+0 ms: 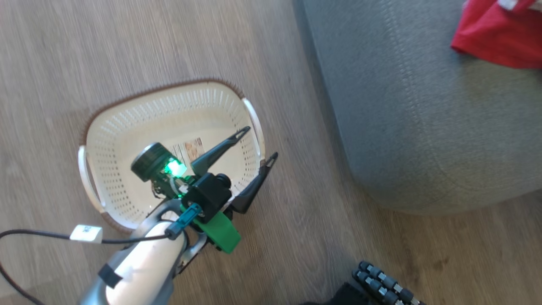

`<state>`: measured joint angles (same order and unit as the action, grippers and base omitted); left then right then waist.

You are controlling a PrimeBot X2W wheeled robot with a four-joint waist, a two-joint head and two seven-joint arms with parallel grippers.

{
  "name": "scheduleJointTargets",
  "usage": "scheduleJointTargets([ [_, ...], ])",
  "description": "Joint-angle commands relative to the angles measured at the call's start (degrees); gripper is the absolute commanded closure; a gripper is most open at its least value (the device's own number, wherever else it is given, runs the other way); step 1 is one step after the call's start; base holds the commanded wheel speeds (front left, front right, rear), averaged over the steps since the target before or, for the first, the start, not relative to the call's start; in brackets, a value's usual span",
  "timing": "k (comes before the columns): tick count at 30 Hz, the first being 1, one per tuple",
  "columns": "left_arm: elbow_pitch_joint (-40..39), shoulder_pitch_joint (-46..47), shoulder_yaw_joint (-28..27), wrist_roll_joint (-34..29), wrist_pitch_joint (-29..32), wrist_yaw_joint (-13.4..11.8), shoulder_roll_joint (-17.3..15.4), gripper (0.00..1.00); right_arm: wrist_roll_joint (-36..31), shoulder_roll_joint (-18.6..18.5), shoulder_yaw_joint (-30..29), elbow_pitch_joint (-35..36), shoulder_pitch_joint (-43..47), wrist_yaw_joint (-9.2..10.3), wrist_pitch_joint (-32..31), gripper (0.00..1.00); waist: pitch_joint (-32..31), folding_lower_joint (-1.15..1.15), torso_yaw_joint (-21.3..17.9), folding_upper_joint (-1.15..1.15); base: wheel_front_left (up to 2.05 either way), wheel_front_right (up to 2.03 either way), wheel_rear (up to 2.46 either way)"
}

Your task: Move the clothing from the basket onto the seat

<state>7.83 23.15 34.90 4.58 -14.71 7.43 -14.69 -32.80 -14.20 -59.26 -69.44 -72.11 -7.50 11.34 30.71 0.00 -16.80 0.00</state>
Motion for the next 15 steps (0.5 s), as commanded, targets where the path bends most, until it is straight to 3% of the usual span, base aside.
scheduleJointTargets([
  [1, -1.58, -0.58, -1.55, 0.45, -0.29, 0.05, 0.04, 0.0, -0.55, -1.12, 0.68, 1.07, 0.13, 0.01, 0.61, 0.0, -1.94, 0.0, -0.39, 0.0, 0.0, 0.0, 0.0],
  [15, 0.46, -4.73, -3.16, 1.45, -0.29, 0.06, 6.87, 0.0, -0.15, -1.25, 10.91, -3.32, -0.84, 0.01, 3.47, 0.0, -15.2, 0.0, -0.71, 0.0, 0.0, 0.0, 0.0],
])
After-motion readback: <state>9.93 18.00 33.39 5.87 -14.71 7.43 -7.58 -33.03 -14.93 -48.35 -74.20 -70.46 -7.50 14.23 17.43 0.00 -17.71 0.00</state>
